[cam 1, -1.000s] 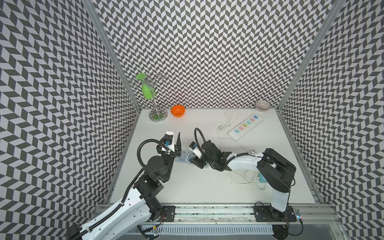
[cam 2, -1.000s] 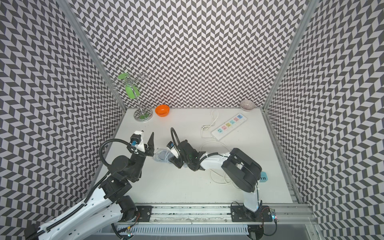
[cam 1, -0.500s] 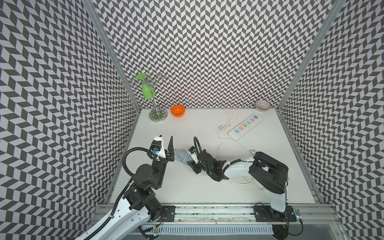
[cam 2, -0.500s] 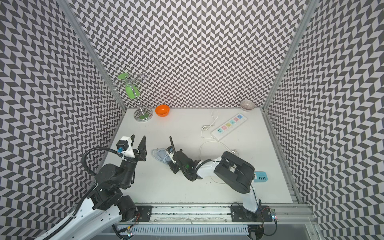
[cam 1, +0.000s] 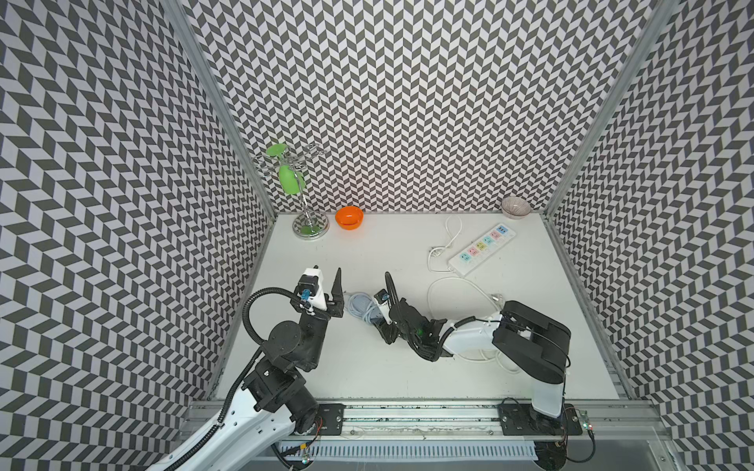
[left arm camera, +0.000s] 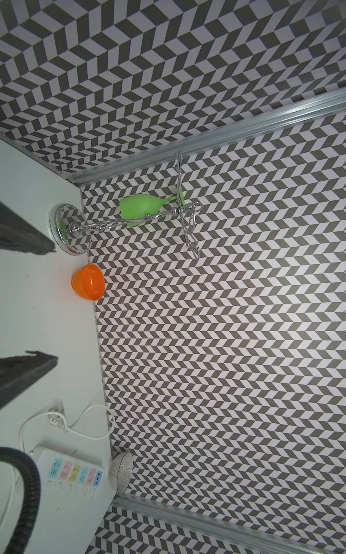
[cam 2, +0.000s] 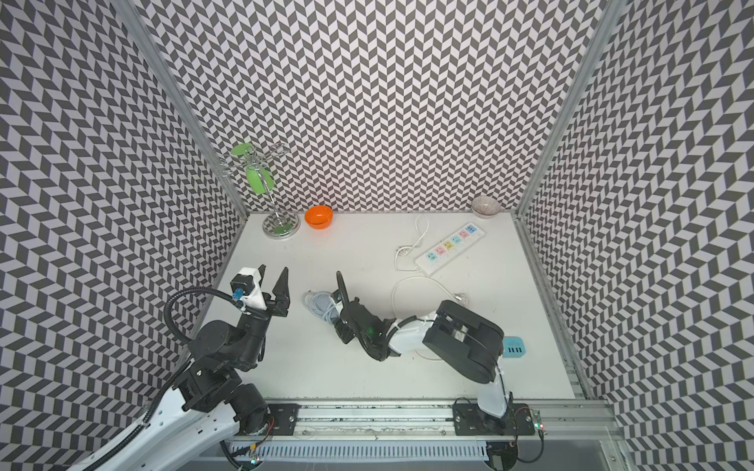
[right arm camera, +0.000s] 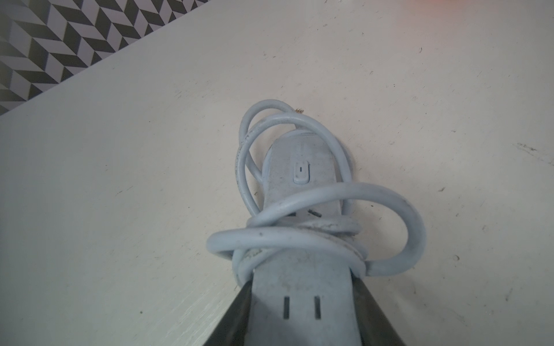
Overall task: Wrap the cord around the power strip
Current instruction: Place the power strip at the center of the board.
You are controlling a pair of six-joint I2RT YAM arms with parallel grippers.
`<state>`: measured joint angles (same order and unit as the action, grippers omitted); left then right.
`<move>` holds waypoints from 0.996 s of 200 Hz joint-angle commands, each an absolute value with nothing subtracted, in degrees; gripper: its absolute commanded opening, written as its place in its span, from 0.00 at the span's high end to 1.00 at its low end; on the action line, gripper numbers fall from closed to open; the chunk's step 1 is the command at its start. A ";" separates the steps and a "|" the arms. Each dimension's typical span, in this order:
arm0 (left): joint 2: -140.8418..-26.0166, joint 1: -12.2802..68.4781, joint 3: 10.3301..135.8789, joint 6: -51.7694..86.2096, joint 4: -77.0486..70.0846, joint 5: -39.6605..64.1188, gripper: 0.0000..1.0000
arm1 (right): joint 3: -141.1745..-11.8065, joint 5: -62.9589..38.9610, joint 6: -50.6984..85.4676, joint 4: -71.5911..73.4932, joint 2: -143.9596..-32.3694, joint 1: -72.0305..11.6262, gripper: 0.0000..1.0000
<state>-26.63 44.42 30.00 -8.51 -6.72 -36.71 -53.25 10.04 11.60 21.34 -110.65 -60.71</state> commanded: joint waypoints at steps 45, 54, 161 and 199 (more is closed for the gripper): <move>-26.54 44.30 33.02 -7.49 -4.81 -36.65 0.20 | -47.98 12.25 13.62 -11.50 -106.91 -62.96 0.00; -26.54 44.31 33.47 -7.36 -4.53 -36.65 0.19 | -48.63 12.66 13.90 -13.28 -105.23 -63.78 0.00; -26.29 44.32 35.60 -6.95 -3.78 -36.78 0.11 | -67.01 19.44 8.59 -26.73 -93.46 -67.20 0.00; -26.02 44.30 35.74 -9.14 -4.48 -39.38 0.01 | -71.56 21.74 9.80 -30.24 -86.13 -68.03 0.00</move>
